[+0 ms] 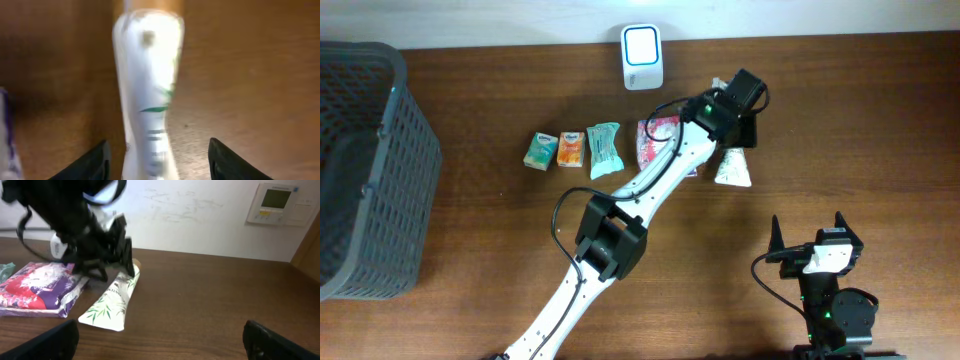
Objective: Scan the item barcode
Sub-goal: 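Place the white tube upright right of the red-purple package, then raise the left arm aside and reach the right gripper to the white tube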
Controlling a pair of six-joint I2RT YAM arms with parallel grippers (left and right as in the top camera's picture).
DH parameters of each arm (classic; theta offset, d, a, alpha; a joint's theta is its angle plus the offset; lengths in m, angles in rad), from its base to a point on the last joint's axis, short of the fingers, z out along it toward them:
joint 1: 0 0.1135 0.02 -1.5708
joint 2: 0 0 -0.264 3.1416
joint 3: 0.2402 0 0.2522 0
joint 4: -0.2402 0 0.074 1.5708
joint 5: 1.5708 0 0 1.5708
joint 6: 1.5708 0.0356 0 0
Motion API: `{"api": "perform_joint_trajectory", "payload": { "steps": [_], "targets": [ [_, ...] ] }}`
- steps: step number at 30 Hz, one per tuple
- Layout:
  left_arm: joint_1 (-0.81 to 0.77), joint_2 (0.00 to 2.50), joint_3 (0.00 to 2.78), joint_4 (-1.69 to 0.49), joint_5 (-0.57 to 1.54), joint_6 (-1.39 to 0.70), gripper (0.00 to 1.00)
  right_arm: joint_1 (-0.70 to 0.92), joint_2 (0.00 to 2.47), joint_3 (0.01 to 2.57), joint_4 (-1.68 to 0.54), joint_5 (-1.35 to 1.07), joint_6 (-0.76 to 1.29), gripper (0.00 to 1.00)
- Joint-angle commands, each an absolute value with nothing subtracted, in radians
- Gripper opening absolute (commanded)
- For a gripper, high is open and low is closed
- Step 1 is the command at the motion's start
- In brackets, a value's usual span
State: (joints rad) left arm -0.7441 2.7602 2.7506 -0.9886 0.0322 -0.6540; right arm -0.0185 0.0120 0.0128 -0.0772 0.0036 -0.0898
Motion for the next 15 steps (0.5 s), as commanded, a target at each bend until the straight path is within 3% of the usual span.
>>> {"api": "perform_joint_trajectory", "payload": {
  "steps": [1,2,5,6,9,15],
  "targets": [
    [-0.719,2.635,2.914,-1.066,0.018,-0.518,0.63,-0.012,0.006,0.006,-0.081,0.012,-0.097,0.98],
    [-0.695,2.583,2.967,-1.135,0.017,-0.454,0.65,-0.012,0.006,0.006,-0.082,0.012,-0.097,0.98],
    [-0.603,2.461,3.028,-1.423,-0.231,-0.373,0.95,-0.012,0.006,0.006,-0.082,0.012,-0.097,0.98],
    [-0.557,2.434,3.028,-1.514,-0.306,-0.372,0.99,-0.012,0.006,0.006,-0.081,0.012,-0.097,0.98],
    [-0.412,2.420,3.029,-1.688,-0.363,-0.372,0.99,-0.012,0.006,0.006,-0.081,0.012,-0.097,0.98],
    [-0.163,2.420,3.028,-1.688,-0.262,-0.353,0.99,-0.012,0.006,0.006,-0.081,0.012,-0.097,0.98]
  ]
}}
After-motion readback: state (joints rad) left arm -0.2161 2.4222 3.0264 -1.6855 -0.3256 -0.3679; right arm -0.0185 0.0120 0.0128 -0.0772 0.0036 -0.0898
